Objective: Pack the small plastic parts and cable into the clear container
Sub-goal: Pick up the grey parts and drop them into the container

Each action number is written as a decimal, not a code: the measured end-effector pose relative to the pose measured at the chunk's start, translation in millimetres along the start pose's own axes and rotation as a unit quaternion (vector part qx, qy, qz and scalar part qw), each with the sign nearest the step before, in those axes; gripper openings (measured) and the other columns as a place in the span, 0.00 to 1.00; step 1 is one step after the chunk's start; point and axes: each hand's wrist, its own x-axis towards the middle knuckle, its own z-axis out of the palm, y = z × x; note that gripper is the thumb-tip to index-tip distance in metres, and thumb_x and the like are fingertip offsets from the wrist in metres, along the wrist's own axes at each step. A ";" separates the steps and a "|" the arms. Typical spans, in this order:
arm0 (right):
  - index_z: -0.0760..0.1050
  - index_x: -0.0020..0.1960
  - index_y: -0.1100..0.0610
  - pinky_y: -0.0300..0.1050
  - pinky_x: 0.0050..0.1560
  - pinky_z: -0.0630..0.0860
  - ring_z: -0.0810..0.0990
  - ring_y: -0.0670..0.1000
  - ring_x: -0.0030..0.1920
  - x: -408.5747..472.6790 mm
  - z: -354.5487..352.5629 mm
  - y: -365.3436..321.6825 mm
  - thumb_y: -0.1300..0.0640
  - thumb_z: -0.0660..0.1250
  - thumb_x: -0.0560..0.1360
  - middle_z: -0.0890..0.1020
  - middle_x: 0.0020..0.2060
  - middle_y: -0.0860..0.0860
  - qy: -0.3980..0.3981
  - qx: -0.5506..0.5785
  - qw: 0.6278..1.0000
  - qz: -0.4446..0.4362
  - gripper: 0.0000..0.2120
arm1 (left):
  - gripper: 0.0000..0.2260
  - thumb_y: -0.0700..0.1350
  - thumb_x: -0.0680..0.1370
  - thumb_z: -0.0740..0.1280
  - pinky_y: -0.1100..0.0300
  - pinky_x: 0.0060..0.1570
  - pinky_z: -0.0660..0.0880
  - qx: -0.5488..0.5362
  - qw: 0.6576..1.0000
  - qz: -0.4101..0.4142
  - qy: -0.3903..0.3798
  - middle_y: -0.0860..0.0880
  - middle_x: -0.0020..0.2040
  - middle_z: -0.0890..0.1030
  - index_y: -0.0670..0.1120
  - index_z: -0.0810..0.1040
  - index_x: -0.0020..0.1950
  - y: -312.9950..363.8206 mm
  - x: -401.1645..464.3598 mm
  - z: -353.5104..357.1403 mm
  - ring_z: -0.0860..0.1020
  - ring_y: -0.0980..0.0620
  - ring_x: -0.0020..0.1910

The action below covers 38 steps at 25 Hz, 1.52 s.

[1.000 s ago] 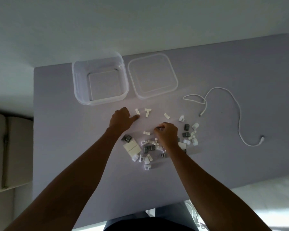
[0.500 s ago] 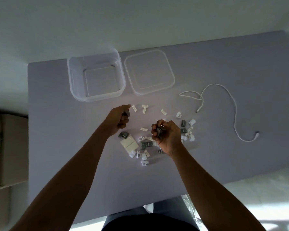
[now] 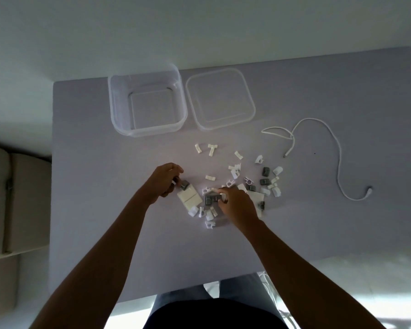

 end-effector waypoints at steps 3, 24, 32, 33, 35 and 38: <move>0.80 0.58 0.49 0.45 0.47 0.78 0.83 0.53 0.50 -3.8 3.5 -1.6 0.52 0.69 0.74 0.85 0.49 0.51 0.004 -0.031 1.000 0.003 0.13 | 0.06 0.47 0.80 0.63 0.59 0.38 0.74 0.264 0.956 0.100 0.078 0.49 0.41 0.79 0.48 0.78 0.51 -18.2 5.6 -3.2 0.77 0.50 0.38; 0.77 0.44 0.63 0.41 0.28 0.56 0.69 0.53 0.29 -11.8 -40.0 -20.9 0.54 0.49 0.75 0.79 0.37 0.58 -0.100 0.737 0.654 0.138 0.20 | 0.15 0.32 0.73 0.52 0.60 0.26 0.54 -0.202 0.974 0.012 -0.098 0.36 0.47 0.81 0.44 0.72 0.53 -10.4 -27.3 -9.7 0.59 0.52 0.24; 0.75 0.32 0.63 0.41 0.29 0.69 0.70 0.47 0.23 -3.0 -13.5 -22.4 0.48 0.70 0.75 0.75 0.24 0.52 -0.003 0.345 0.931 0.119 0.21 | 0.13 0.47 0.78 0.65 0.61 0.26 0.57 -0.048 0.999 0.008 -0.025 0.47 0.31 0.71 0.46 0.70 0.34 -9.1 -11.4 -1.5 0.61 0.53 0.24; 0.76 0.32 0.63 0.41 0.31 0.71 0.72 0.46 0.25 -1.8 -4.6 -22.9 0.47 0.71 0.74 0.76 0.24 0.50 0.010 0.257 0.961 0.105 0.21 | 0.15 0.50 0.78 0.67 0.61 0.27 0.62 0.039 0.999 0.030 0.023 0.48 0.30 0.71 0.46 0.72 0.33 -11.1 -6.3 3.1 0.64 0.52 0.24; 0.79 0.37 0.59 0.41 0.37 0.73 0.76 0.46 0.33 -2.0 8.0 -27.3 0.45 0.70 0.74 0.81 0.31 0.49 0.020 0.138 0.987 0.079 0.17 | 0.17 0.53 0.77 0.68 0.59 0.33 0.68 0.221 0.968 0.082 0.084 0.49 0.30 0.74 0.45 0.73 0.33 -17.0 1.8 11.5 0.72 0.51 0.29; 0.81 0.44 0.56 0.42 0.43 0.76 0.80 0.48 0.41 -4.0 15.1 -36.2 0.44 0.69 0.74 0.84 0.40 0.49 0.015 0.062 0.995 0.074 0.14 | 0.16 0.57 0.77 0.67 0.59 0.35 0.70 0.335 0.931 0.101 0.104 0.47 0.37 0.78 0.46 0.76 0.38 -22.7 4.5 20.7 0.78 0.46 0.38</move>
